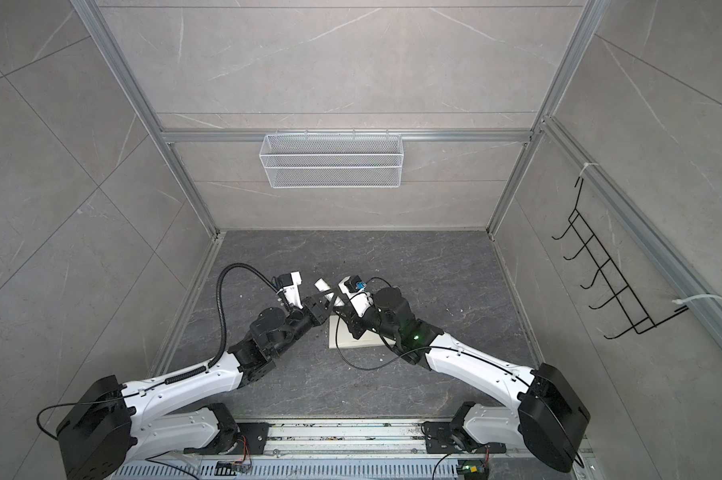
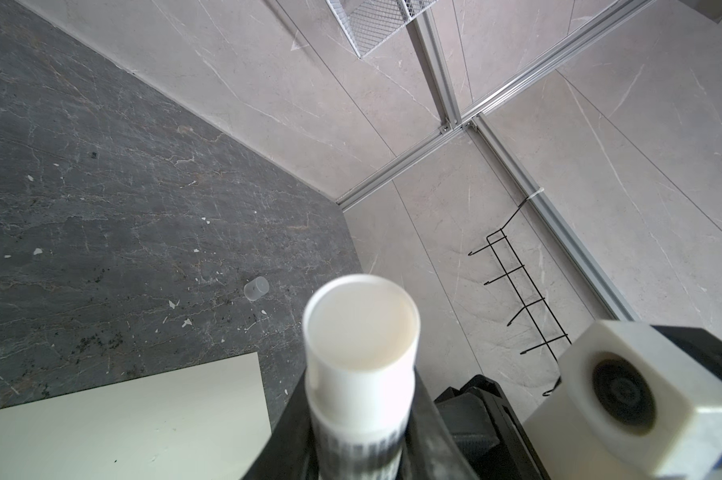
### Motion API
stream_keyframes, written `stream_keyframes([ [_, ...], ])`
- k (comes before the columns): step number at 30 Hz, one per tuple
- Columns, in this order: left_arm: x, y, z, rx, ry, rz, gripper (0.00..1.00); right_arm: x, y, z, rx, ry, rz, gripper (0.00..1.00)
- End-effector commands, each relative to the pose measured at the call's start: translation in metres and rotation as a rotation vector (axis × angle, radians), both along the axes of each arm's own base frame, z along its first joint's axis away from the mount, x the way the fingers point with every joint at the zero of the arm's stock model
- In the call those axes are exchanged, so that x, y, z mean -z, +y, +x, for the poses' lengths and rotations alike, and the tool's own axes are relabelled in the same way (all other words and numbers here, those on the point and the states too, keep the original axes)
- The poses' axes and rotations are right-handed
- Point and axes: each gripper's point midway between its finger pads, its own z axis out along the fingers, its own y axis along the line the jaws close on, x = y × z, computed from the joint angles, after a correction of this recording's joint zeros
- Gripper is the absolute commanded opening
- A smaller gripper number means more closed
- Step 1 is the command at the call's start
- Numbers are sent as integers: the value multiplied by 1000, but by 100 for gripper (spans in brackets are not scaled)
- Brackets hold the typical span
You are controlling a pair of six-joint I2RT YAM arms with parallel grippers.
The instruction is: Place the letter into the envelope and seal it
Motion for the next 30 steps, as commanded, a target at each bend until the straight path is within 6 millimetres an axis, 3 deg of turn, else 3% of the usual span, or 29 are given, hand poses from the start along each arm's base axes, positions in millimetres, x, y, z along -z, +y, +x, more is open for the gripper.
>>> stream_keyframes([
  [1,-27,-12,-5,63,-78,-20,0,-28,-1,2,8,-46,36,6],
  [4,-31,-19,-13,134,-145,-5,0,-34,-1,-5,-25,-43,39,0],
  [10,-55,-24,-37,347,-364,13,0,-56,-10,-27,-218,52,135,0],
  [15,-73,-31,-76,544,-558,36,0,-77,-22,-42,-433,178,260,0],
  [19,-78,-29,-87,581,-612,45,0,-86,-25,-49,-509,208,303,0],
  [22,-76,-27,-81,540,-591,51,0,-86,-24,-48,-516,221,306,0],
  [25,-71,-22,-61,437,-515,49,0,-81,-25,-38,-445,220,286,2],
  [28,-65,-12,-33,286,-392,24,0,-74,-33,-18,-271,165,251,16],
  [30,-62,-7,-21,220,-331,-5,0,-69,-42,-6,-128,81,208,40],
])
